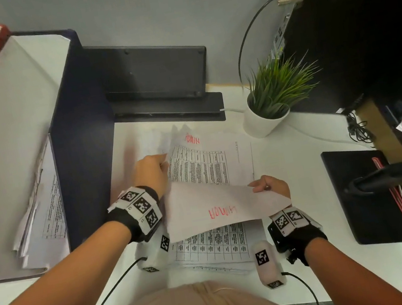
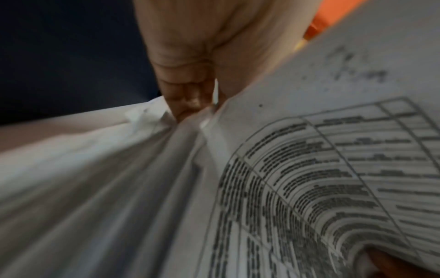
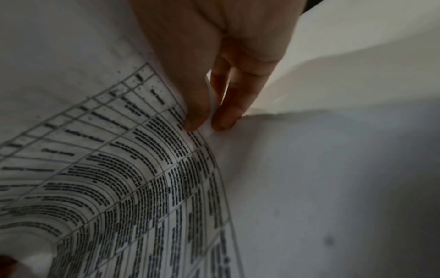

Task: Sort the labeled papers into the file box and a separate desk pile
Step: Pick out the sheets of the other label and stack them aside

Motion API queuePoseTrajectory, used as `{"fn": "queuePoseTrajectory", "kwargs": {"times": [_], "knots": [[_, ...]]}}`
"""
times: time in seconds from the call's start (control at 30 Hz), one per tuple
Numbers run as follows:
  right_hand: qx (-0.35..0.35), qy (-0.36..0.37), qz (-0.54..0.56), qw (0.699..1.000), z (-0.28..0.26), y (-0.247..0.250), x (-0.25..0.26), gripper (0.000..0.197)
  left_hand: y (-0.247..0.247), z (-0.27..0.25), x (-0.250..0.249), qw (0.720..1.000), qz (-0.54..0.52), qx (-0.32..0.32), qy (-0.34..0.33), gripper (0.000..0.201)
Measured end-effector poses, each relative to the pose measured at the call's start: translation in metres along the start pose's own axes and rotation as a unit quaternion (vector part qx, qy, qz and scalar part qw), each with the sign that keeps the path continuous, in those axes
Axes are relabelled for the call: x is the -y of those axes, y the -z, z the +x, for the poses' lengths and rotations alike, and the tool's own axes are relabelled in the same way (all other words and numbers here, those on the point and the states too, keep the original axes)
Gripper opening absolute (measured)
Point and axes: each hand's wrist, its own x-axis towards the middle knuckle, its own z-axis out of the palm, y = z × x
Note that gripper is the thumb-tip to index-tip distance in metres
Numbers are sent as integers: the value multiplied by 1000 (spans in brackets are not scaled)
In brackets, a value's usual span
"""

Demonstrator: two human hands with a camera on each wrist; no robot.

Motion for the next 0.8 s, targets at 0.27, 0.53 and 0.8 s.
{"fn": "queuePoseTrajectory", "kwargs": {"times": [0.27, 0.53, 0.8], "knots": [[-26, 124, -244, 961, 2, 2, -3, 37, 9, -15, 1, 967, -246, 65, 8, 25], [52, 109, -159, 980, -6, -2, 10, 50, 16, -11, -2, 927, -340, 119, 107, 26], [9, 19, -96, 995, 1, 10, -1, 55, 17, 8, 1, 909, -337, 103, 221, 37]]}}
